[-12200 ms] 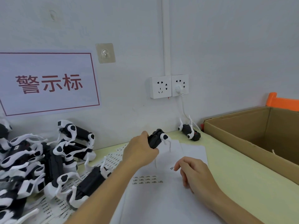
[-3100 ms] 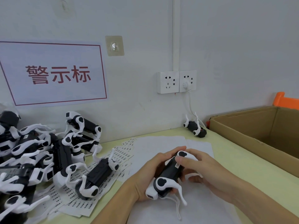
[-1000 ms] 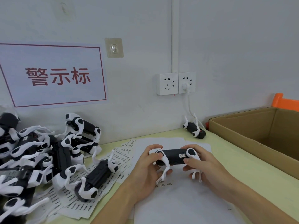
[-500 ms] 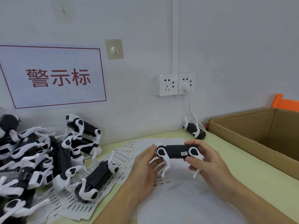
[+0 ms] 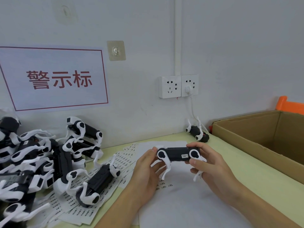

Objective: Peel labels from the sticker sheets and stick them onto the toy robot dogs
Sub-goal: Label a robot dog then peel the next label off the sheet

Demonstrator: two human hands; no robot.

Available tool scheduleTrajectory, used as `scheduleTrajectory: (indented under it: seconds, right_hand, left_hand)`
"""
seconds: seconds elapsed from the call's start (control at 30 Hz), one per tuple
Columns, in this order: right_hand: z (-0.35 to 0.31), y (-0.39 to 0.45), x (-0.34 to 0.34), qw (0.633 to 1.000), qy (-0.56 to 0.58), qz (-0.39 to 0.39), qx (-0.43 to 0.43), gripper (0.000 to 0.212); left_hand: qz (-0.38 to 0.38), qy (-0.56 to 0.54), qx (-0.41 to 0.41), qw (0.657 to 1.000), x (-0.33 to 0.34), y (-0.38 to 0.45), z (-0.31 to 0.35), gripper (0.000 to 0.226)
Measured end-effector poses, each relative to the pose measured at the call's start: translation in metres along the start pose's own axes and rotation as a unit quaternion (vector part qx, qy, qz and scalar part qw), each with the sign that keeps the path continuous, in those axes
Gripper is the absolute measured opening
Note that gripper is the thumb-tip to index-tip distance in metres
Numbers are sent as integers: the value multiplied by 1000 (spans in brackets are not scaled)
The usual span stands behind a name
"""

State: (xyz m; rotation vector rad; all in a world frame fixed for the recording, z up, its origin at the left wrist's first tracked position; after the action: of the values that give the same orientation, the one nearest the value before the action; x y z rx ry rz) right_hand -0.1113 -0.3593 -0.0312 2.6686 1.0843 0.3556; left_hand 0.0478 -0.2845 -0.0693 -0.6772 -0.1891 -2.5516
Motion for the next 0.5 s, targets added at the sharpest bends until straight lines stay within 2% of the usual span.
scheduleTrajectory:
  seconds: [0.5]
  right_hand:
    - [10,2,-2,998,48,10,47,37]
  left_hand:
    - [-28,40,-2,999,3,-3,1,47]
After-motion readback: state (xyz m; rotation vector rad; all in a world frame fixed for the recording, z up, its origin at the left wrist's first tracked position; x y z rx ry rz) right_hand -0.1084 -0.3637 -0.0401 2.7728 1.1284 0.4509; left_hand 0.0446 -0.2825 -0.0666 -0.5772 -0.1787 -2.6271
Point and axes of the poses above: each hand's wrist, its own y-axis towards the middle knuckle, its own x-axis out of the palm, z = x × y, the point moved 9 cm from there along y, towards the middle knuckle, and after that the axes turned 2 degrees about -x, right-handed, at the moved point
